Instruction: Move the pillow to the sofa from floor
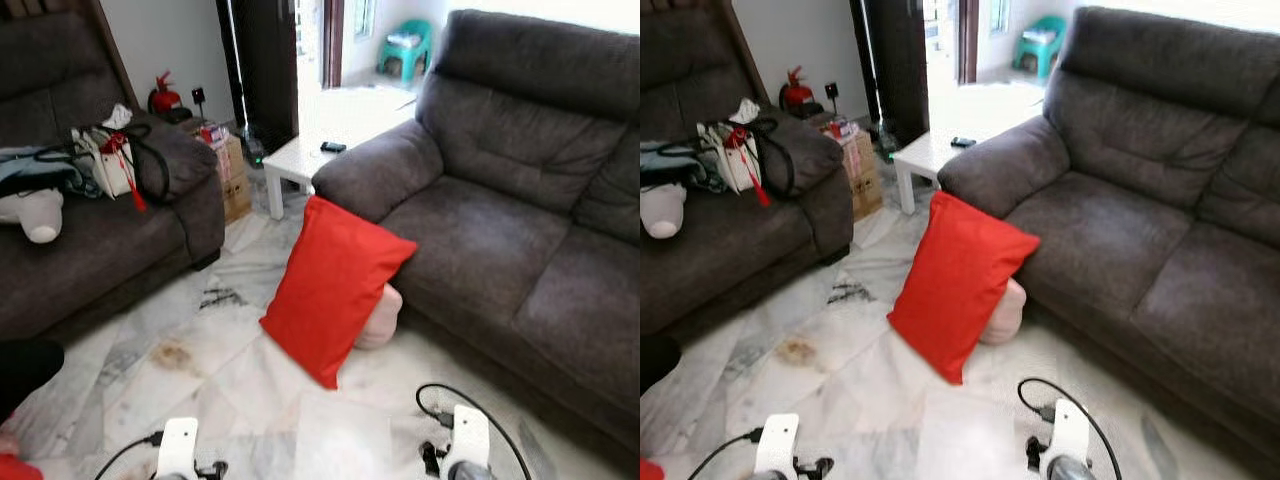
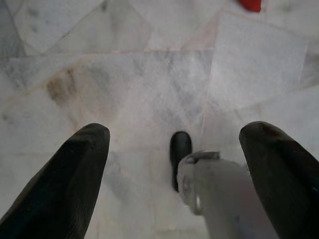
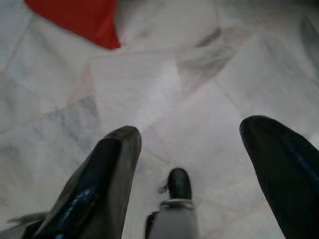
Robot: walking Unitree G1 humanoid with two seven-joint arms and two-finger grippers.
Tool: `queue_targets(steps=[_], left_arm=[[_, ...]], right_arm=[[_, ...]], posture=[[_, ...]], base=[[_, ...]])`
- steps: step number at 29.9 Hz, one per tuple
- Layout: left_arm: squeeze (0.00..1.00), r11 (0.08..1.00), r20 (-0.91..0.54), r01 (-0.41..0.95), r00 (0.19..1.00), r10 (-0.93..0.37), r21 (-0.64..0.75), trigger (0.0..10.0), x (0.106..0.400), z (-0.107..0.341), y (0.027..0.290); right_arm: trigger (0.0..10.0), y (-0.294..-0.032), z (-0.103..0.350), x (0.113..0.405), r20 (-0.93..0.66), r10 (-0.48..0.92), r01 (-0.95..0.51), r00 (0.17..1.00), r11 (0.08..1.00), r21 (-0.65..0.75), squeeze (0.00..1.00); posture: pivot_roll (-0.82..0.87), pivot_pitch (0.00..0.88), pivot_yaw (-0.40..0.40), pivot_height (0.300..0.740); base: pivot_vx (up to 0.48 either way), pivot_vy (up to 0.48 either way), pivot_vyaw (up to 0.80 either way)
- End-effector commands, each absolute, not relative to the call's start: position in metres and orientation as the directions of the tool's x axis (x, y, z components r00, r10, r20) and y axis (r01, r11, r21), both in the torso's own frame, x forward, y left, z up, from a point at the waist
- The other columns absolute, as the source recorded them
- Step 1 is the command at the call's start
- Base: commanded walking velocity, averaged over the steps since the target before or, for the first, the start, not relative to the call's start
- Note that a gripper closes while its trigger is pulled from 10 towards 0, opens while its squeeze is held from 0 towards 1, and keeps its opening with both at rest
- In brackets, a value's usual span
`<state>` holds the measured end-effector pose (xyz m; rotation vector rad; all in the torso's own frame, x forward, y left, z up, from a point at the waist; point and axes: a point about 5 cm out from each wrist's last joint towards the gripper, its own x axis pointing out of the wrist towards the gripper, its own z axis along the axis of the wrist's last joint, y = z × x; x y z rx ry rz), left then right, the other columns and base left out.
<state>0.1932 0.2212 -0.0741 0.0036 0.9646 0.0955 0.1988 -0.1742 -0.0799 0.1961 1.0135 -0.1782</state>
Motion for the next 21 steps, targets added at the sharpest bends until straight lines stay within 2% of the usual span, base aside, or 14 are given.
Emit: queue_targets(steps=[1,21], left_arm=[[0.0,0.995,-0.828,-0.085,0.554,0.084,0.045,10.0,0.19,-0.0757,0.2215],[0.0,0.996,-0.832,-0.083,0.549,0.08,0.042,10.0,0.1883,-0.0767,0.221]], right_arm=[[10.0,-0.1733,-0.0789,0.2007,-0.85,-0.051,0.225,0.523,0.971,0.08,0.0],[10.0,-0.1738,-0.0795,0.1996,-0.853,-0.04,0.199,0.52,0.977,0.075,0.0]], posture=[[0.0,0.0,-0.017,0.74],[0.0,0.0,-0.021,0.74]], base=[[0.289,0.0,0.0],[0.288,0.0,0.0]])
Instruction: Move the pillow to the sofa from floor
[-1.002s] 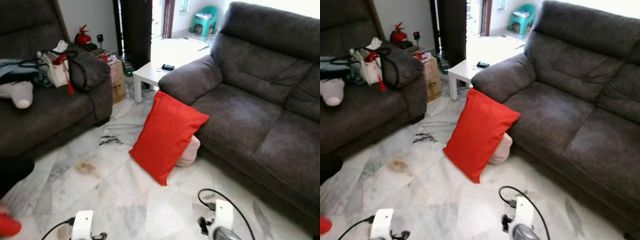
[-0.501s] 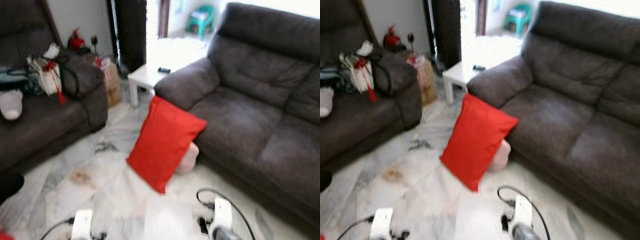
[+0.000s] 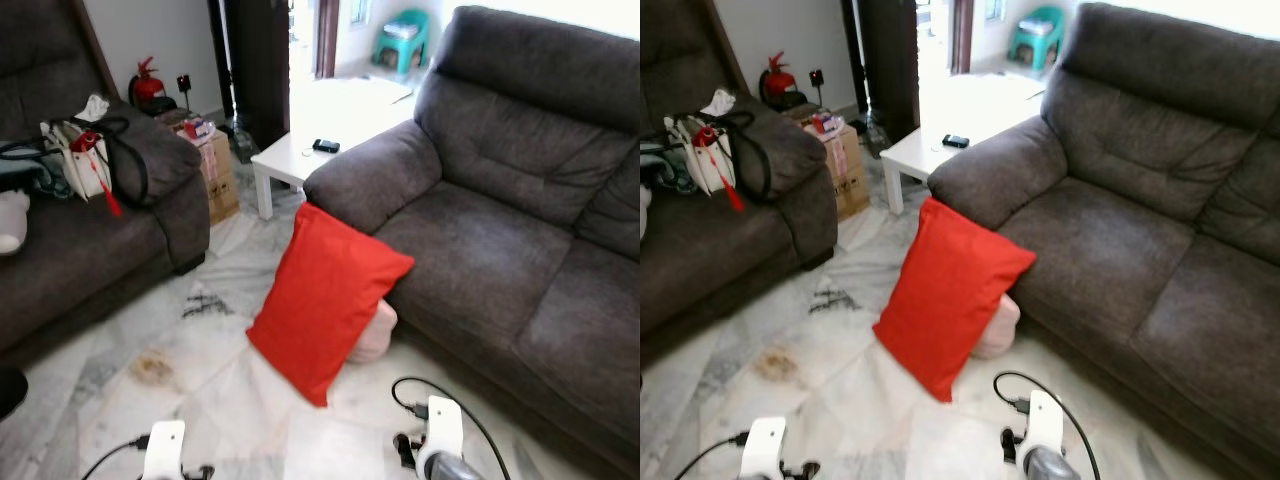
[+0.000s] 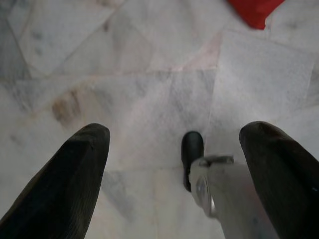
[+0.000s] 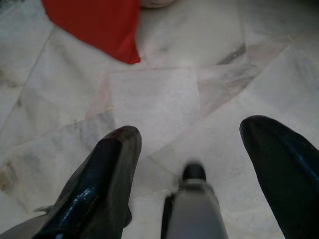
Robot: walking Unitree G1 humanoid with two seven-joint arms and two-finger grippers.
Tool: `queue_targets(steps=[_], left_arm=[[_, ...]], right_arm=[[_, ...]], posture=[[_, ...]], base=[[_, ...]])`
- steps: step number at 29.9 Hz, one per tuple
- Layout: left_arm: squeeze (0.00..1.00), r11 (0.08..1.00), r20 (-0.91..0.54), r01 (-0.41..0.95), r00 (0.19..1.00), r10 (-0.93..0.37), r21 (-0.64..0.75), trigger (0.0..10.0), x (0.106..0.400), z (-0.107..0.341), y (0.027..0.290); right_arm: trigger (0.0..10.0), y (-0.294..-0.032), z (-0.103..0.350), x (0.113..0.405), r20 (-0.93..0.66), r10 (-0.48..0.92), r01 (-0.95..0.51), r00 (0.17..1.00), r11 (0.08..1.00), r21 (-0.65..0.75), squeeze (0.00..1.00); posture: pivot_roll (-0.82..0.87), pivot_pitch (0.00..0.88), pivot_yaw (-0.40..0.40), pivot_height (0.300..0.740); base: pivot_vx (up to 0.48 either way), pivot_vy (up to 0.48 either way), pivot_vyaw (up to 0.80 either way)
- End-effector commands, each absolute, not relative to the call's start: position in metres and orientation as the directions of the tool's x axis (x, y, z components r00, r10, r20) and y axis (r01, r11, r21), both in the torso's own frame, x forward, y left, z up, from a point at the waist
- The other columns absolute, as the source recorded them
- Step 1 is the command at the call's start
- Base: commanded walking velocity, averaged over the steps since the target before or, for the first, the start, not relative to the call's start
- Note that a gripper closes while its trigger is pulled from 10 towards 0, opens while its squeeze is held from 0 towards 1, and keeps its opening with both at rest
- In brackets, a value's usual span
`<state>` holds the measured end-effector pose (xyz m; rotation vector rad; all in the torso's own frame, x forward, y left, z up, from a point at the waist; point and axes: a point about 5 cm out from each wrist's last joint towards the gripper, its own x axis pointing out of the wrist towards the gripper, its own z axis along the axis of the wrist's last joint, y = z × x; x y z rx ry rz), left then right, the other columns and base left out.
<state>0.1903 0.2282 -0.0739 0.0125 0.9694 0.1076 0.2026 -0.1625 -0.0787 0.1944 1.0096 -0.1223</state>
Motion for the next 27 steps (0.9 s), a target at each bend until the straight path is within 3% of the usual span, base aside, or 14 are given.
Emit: queue_targets(steps=[1,8,27], left_arm=[[0.0,0.996,-0.832,-0.082,0.549,0.08,0.041,10.0,0.1882,-0.0767,0.221],[0.0,0.996,-0.832,-0.081,0.55,0.077,0.039,10.0,0.1879,-0.0769,0.221],[0.0,0.997,-0.831,-0.073,0.552,0.073,0.039,10.0,0.189,-0.0764,0.2206]], right_arm=[[10.0,-0.1738,-0.0795,0.1996,-0.853,-0.04,0.195,0.52,0.978,0.073,0.0],[10.0,-0.1737,-0.0794,0.1997,-0.851,-0.035,0.184,0.523,0.98,0.073,0.0],[10.0,-0.1737,-0.0791,0.2002,-0.852,-0.034,0.19,0.523,0.979,0.078,0.0]], posture=[[0.0,0.0,-0.021,0.74],[0.0,0.0,-0.022,0.74],[0.0,0.0,-0.022,0.74]], base=[[0.289,0.0,0.0],[0.284,0.0,0.54],[0.287,0.0,0.0]])
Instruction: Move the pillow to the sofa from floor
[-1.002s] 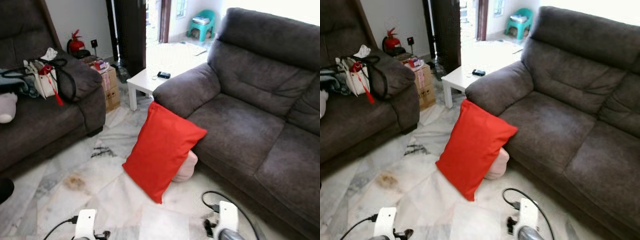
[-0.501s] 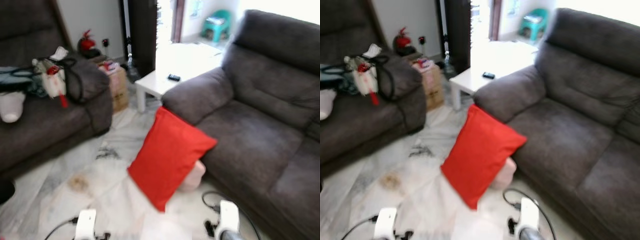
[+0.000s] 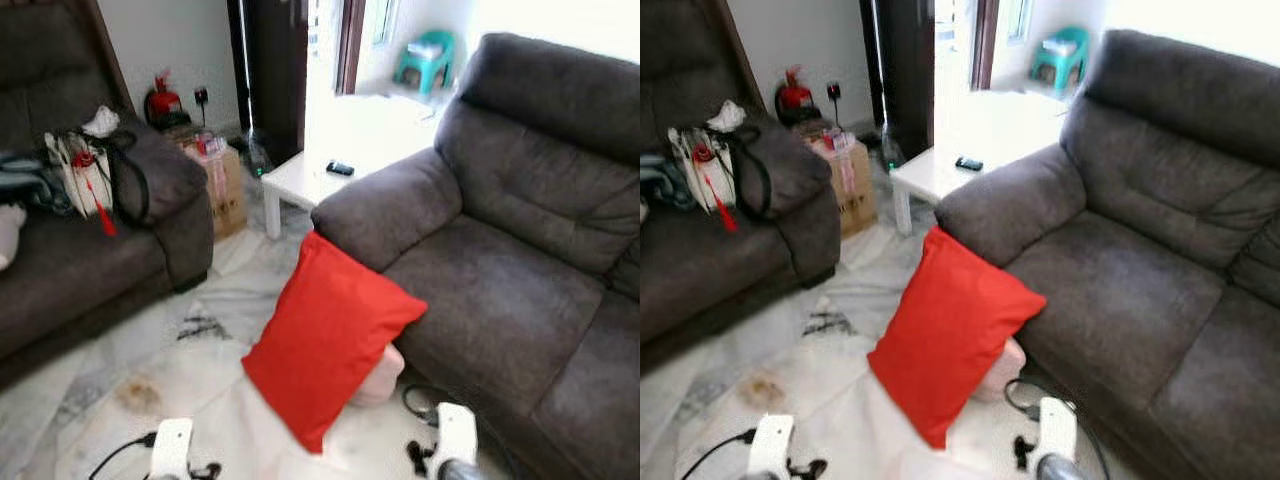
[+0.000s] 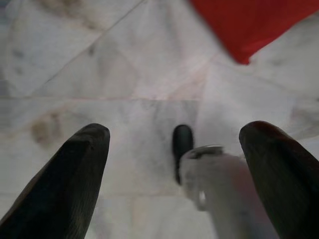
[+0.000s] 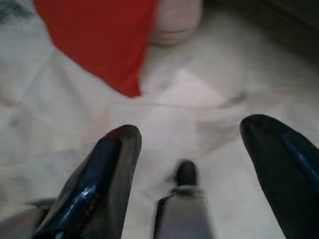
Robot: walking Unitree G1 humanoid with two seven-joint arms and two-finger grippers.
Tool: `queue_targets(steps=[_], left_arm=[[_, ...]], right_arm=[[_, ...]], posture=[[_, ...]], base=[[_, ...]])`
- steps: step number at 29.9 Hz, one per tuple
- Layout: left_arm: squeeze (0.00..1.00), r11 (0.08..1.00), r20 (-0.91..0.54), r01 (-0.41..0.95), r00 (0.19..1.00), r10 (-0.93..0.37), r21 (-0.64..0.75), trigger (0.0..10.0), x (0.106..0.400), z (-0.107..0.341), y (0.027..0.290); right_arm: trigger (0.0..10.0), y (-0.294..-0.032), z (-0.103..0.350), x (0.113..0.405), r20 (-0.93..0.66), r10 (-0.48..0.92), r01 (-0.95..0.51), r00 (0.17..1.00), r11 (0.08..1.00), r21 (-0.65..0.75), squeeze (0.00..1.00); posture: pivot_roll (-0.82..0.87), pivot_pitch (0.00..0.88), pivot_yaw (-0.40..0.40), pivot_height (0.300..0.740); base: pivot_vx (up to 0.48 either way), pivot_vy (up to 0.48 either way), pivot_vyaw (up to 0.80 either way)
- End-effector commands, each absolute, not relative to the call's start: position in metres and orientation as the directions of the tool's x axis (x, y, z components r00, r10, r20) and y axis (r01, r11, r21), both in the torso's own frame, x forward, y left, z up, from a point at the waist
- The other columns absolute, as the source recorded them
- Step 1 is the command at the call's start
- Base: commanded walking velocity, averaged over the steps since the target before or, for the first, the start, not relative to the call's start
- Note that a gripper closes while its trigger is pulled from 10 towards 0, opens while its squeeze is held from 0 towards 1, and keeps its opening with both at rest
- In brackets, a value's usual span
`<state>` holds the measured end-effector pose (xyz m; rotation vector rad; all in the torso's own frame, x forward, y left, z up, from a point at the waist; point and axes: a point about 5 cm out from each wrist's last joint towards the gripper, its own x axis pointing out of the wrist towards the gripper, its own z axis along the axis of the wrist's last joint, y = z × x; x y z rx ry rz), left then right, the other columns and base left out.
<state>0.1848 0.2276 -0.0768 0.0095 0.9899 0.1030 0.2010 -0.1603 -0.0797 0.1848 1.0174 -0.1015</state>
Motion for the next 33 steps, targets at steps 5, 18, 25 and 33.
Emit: queue_targets(steps=[5,18,25,33], left_arm=[[0.0,0.997,-0.83,-0.07,0.553,0.073,0.041,10.0,0.1896,-0.076,0.221],[0.0,0.997,-0.828,-0.066,0.555,0.077,0.048,10.0,0.1908,-0.0748,0.2235],[0.0,0.997,-0.828,-0.061,0.556,0.076,0.05,10.0,0.1915,-0.0744,0.2238],[0.0,0.997,-0.828,-0.061,0.556,0.074,0.048,10.0,0.1913,-0.0747,0.2229]], right_arm=[[10.0,-0.1732,-0.0789,0.2006,-0.85,-0.036,0.197,0.525,0.977,0.081,0.0],[10.0,-0.171,-0.0787,0.2016,-0.849,-0.037,0.211,0.527,0.974,0.088,0.0],[10.0,-0.1708,-0.078,0.2028,-0.845,-0.038,0.205,0.533,0.975,0.086,0.0],[10.0,-0.1714,-0.078,0.2027,-0.844,-0.034,0.2,0.535,0.976,0.087,0.0]], posture=[[0.0,0.0,-0.017,0.74],[0.01,0.0,-0.006,0.74],[0.0,0.0,-0.002,0.74],[0.0,0.0,-0.007,0.74]], base=[[0.287,0.0,0.0],[0.288,0.0,0.0],[0.286,0.0,0.0],[0.288,0.0,0.23]])
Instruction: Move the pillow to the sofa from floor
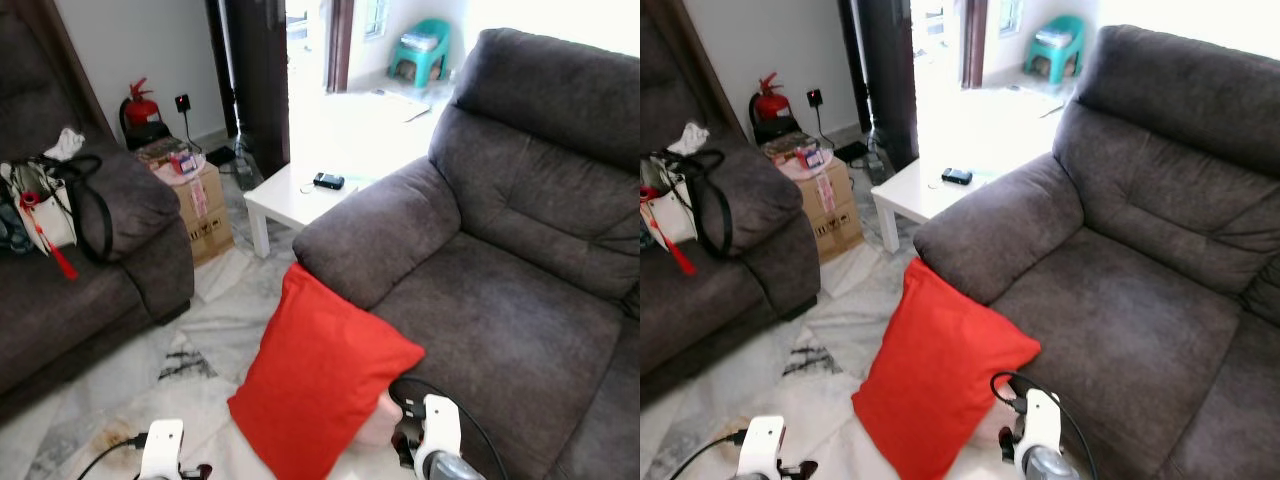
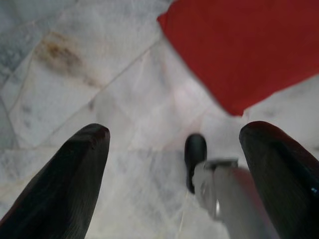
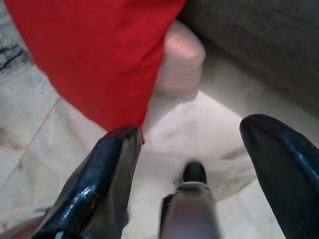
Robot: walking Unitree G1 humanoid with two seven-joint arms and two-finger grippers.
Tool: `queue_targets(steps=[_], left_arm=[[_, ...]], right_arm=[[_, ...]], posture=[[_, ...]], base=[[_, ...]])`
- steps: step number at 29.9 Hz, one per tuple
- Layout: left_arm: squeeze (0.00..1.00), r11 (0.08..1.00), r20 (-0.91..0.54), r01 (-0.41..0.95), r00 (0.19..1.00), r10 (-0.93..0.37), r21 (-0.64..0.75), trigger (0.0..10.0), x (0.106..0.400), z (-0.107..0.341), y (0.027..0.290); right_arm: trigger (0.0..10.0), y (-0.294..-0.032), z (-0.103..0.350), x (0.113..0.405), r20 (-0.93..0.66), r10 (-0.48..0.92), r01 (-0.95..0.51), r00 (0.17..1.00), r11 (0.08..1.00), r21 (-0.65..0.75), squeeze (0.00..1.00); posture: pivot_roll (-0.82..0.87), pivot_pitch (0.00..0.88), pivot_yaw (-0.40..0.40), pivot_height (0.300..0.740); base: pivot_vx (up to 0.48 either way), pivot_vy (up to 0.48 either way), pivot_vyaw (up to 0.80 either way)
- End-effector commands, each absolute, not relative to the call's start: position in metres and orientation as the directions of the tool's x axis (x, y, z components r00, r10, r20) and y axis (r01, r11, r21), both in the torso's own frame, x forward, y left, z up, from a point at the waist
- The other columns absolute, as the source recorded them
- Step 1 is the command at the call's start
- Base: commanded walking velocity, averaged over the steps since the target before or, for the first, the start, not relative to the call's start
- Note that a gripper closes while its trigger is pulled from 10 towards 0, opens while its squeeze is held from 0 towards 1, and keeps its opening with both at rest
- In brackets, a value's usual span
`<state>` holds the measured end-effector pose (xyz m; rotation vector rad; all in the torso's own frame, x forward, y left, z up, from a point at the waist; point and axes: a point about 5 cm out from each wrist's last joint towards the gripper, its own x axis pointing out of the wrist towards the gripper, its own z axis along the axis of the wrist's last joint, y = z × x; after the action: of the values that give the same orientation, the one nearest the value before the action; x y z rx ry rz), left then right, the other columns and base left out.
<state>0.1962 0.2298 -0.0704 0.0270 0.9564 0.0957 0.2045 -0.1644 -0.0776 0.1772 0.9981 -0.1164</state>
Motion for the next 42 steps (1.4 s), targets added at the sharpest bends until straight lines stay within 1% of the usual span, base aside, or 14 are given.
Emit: queue_targets(steps=[1,12,17,21,27,31,32,33,36,39,41,42], left_arm=[[0.0,0.997,-0.828,-0.061,0.556,0.073,0.048,10.0,0.191,-0.075,0.223],[0.0,0.997,-0.829,-0.06,0.555,0.072,0.046,10.0,0.191,-0.075,0.223],[0.0,0.997,-0.829,-0.059,0.555,0.071,0.046,10.0,0.191,-0.075,0.223],[0.0,0.997,-0.828,-0.056,0.556,0.076,0.054,10.0,0.191,-0.075,0.224],[0.0,0.997,-0.82,-0.043,0.568,0.076,0.063,10.0,0.192,-0.074,0.224],[0.0,0.996,-0.795,-0.054,0.6,0.087,0.069,10.0,0.194,-0.072,0.225],[0.0,0.995,-0.779,-0.058,0.62,0.096,0.076,10.0,0.196,-0.07,0.225],[0.0,0.995,-0.779,-0.058,0.62,0.096,0.076,10.0,0.196,-0.07,0.225],[0.0,0.988,-0.717,-0.076,0.681,0.149,0.134,10.0,0.203,-0.064,0.229],[0.0,0.982,-0.677,-0.107,0.713,0.184,0.154,10.0,0.206,-0.06,0.231],[0.0,0.976,-0.621,-0.129,0.755,0.211,0.174,10.0,0.212,-0.054,0.233],[0.0,0.973,-0.547,-0.136,0.809,0.217,0.185,10.0,0.229,-0.04,0.238]], right_arm=[[10.0,-0.171,-0.078,0.202,-0.845,-0.034,0.212,0.534,0.973,0.095,0.0],[10.0,-0.172,-0.078,0.202,-0.845,-0.036,0.203,0.533,0.975,0.087,0.0],[10.0,-0.172,-0.078,0.203,-0.843,-0.028,0.162,0.537,0.984,0.071,0.0],[10.0,-0.171,-0.078,0.203,-0.844,-0.029,0.193,0.535,0.977,0.089,0.0],[10.0,-0.171,-0.078,0.202,-0.844,-0.038,0.208,0.536,0.974,0.088,0.0],[10.0,-0.172,-0.078,0.202,-0.835,-0.054,0.236,0.547,0.967,0.092,0.0],[10.0,-0.172,-0.077,0.203,-0.829,-0.059,0.244,0.556,0.965,0.095,0.0],[10.0,-0.172,-0.077,0.203,-0.829,-0.059,0.244,0.556,0.965,0.095,0.0],[10.0,-0.173,-0.074,0.208,-0.795,-0.094,0.286,0.599,0.953,0.102,0.0],[10.0,-0.174,-0.072,0.211,-0.774,-0.108,0.303,0.624,0.946,0.113,0.0],[10.0,-0.175,-0.068,0.215,-0.745,-0.118,0.311,0.657,0.942,0.124,0.0],[10.0,-0.175,-0.067,0.216,-0.737,-0.12,0.31,0.665,0.942,0.127,0.0]], posture=[[0.0,0.0,-0.007,0.74],[0.0,0.0,-0.007,0.74],[0.0,0.0,-0.006,0.74],[0.01,0.0,-0.004,0.74],[0.01,0.0,-0.004,0.74],[0.03,0.0,-0.007,0.74],[0.03,0.0,-0.005,0.74],[0.03,0.0,-0.005,0.74],[0.02,0.0,0.003,0.74],[0.01,0.0,0.012,0.74],[0.01,0.0,0.015,0.74],[0.01,0.0,0.015,0.74]], base=[[0.285,0.0,0.0],[0.287,0.0,0.0],[0.286,0.0,0.0],[0.285,0.0,0.44],[0.0,0.0,0.0],[0.0,0.0,0.0],[0.0,0.0,0.0],[0.0,0.0,0.0],[0.0,0.0,0.0],[0.0,0.0,0.0],[0.0,0.0,0.0],[0.0,0.0,0.0]])
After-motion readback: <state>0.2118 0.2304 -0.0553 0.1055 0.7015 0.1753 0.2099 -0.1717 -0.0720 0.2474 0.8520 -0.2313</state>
